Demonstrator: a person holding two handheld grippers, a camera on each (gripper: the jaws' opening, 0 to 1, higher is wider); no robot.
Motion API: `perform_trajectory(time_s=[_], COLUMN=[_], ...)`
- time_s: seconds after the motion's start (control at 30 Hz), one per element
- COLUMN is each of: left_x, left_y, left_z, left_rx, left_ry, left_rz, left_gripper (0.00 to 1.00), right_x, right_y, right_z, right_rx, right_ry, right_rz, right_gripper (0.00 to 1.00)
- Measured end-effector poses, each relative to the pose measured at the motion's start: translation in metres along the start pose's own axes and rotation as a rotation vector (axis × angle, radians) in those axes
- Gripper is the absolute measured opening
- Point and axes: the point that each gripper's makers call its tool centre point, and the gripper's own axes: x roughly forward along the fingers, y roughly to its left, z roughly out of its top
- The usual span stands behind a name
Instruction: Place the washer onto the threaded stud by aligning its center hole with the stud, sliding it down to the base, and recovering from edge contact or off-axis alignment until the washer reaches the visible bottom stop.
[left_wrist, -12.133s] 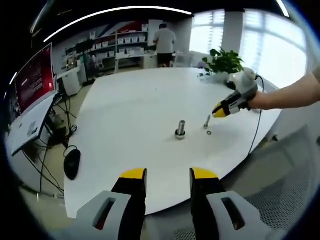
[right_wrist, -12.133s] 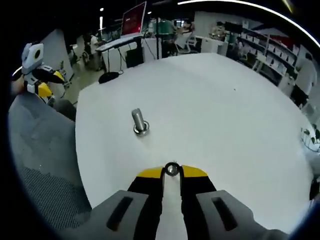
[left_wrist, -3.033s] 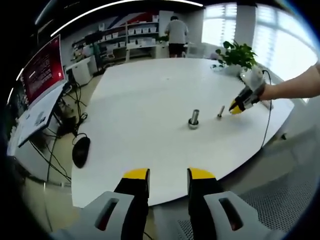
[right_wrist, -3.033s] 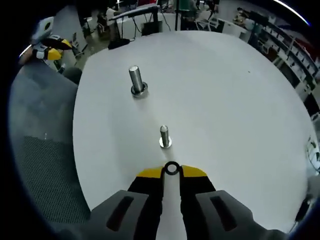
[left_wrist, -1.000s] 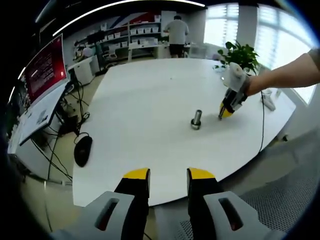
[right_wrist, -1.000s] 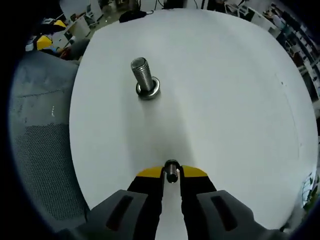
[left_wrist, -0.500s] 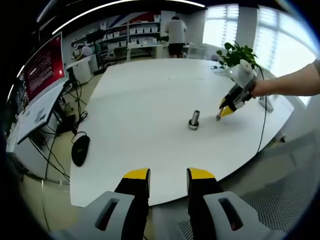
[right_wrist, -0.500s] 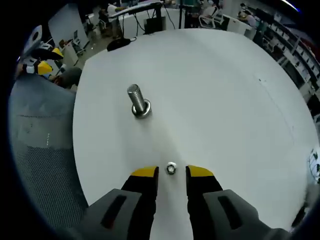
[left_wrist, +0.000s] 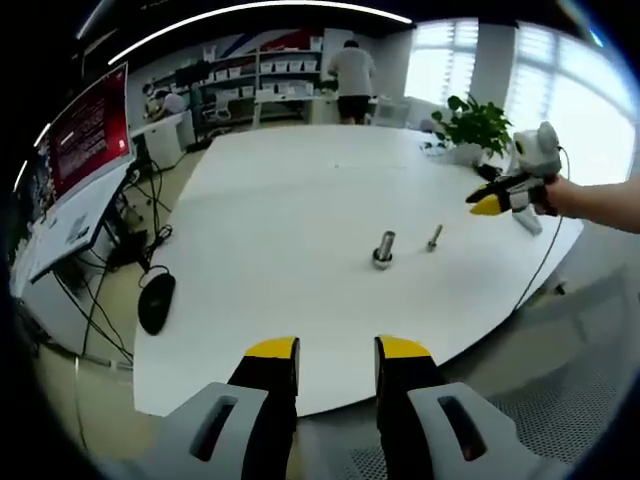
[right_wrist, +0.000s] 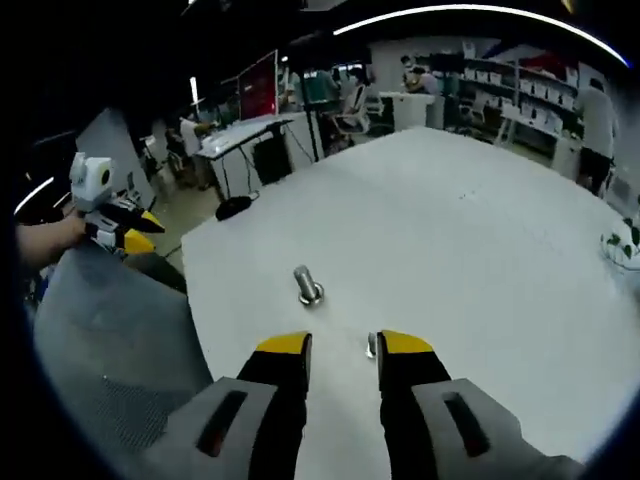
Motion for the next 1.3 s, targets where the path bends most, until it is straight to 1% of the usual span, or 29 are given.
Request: perform_trajectory(time_s=[0.07, 0.13, 0.2, 0.27, 0.33, 0.43, 0.5, 0.53, 0.57, 0.6, 0.63, 0.67, 0.73, 0.77, 0.8, 0.83, 0.9, 0.93, 1.0, 1.03, 1.07, 1.1, 1.17, 1.23, 1.27, 1.3], left_x=[0.0, 0.001, 0.001, -0.001, -0.002, -0.002, -0.002, -0.003, -0.004, -0.005, -0.006, -0.007, -0.006, -0.006, -0.006, -0.006, -0.007, -0.007, -0.009, -0.01, -0.012, -0.014, -0.016, -0.016, -0.016, -0.015], left_y=[-0.001, -0.002, -0.002, -0.002, -0.002, -0.004, -0.006, -0.007, -0.009, -0.01, -0.011, -0.011, -0.012, -0.014, -0.017, -0.019, -0.021, -0.022, -0.025, -0.026, -0.027, -0.028, -0.03, -0.031, -0.032, -0.034], left_z=[0.001, 0.001, 0.002, 0.003, 0.006, 0.007, 0.008, 0.009, 0.011, 0.013, 0.015, 0.016, 0.015, 0.015, 0.016, 0.018, 0.019, 0.019, 0.021, 0.023, 0.026, 0.028, 0.03, 0.029, 0.028, 0.027], left_rx=[-0.002, 0.002, 0.003, 0.006, 0.011, 0.006, 0.013, 0.018, 0.022, 0.025, 0.027, 0.026, 0.034, 0.035, 0.035, 0.035, 0.037, 0.035, 0.032, 0.029, 0.026, 0.023, 0.024, 0.058, 0.057, 0.054], left_ry=[-0.004, -0.005, -0.009, -0.02, -0.033, -0.041, -0.048, -0.053, -0.063, -0.073, -0.085, -0.09, -0.087, -0.089, -0.093, -0.1, -0.108, -0.109, -0.124, -0.135, -0.148, -0.165, -0.179, -0.184, -0.174, -0.167], left_rz=[-0.003, -0.009, -0.012, -0.009, -0.007, -0.019, -0.031, -0.035, -0.038, -0.042, -0.047, -0.044, -0.048, -0.06, -0.076, -0.086, -0.1, -0.106, -0.123, -0.131, -0.135, -0.14, -0.149, -0.143, -0.147, -0.157], left_gripper=[0.28, 0.28, 0.28, 0.28, 0.28, 0.28, 0.28, 0.28, 0.28, 0.28, 0.29, 0.29, 0.29, 0.3, 0.3, 0.3, 0.3, 0.3, 0.3, 0.3, 0.3, 0.3, 0.31, 0.3, 0.3, 0.3], right_x=[-0.008, -0.015, -0.021, -0.028, -0.037, -0.05, -0.059, -0.062, -0.066, -0.068, -0.071, -0.074, -0.083, -0.087, -0.09, -0.092, -0.094, -0.095, -0.098, -0.098, -0.101, -0.103, -0.103, -0.1, -0.101, -0.104], right_y=[0.013, 0.025, 0.035, 0.046, 0.057, 0.065, 0.066, 0.066, 0.065, 0.065, 0.065, 0.064, 0.063, 0.062, 0.063, 0.064, 0.069, 0.07, 0.072, 0.074, 0.075, 0.071, 0.069, 0.067, 0.063, 0.059], right_z=[-0.005, -0.009, -0.008, -0.009, -0.01, -0.012, -0.012, -0.013, -0.013, -0.015, -0.019, -0.02, -0.016, -0.011, -0.012, -0.012, -0.013, -0.016, -0.019, -0.022, -0.025, -0.026, -0.031, -0.04, -0.042, -0.039], right_rx=[0.016, 0.034, 0.049, 0.076, 0.072, 0.082, 0.102, 0.114, 0.113, 0.106, 0.104, 0.109, 0.159, 0.161, 0.175, 0.189, 0.179, 0.177, 0.159, 0.156, 0.118, 0.054, 0.026, 0.064, 0.076, 0.083], right_ry=[-0.016, -0.043, -0.079, -0.107, -0.117, -0.129, -0.158, -0.167, -0.185, -0.177, -0.159, -0.156, -0.198, -0.234, -0.239, -0.238, -0.237, -0.219, -0.211, -0.196, -0.186, -0.181, -0.184, -0.174, -0.167, -0.182], right_rz=[0.011, -0.002, -0.005, 0.001, 0.002, -0.001, -0.018, -0.027, -0.051, -0.061, -0.079, -0.089, -0.124, -0.139, -0.151, -0.164, -0.179, -0.203, -0.233, -0.24, -0.264, -0.306, -0.337, -0.34, -0.353, -0.368], right_gripper=[0.3, 0.33, 0.36, 0.36, 0.37, 0.38, 0.4, 0.43, 0.46, 0.5, 0.51, 0.51, 0.51, 0.52, 0.54, 0.56, 0.56, 0.56, 0.55, 0.55, 0.55, 0.54, 0.54, 0.54, 0.53, 0.53])
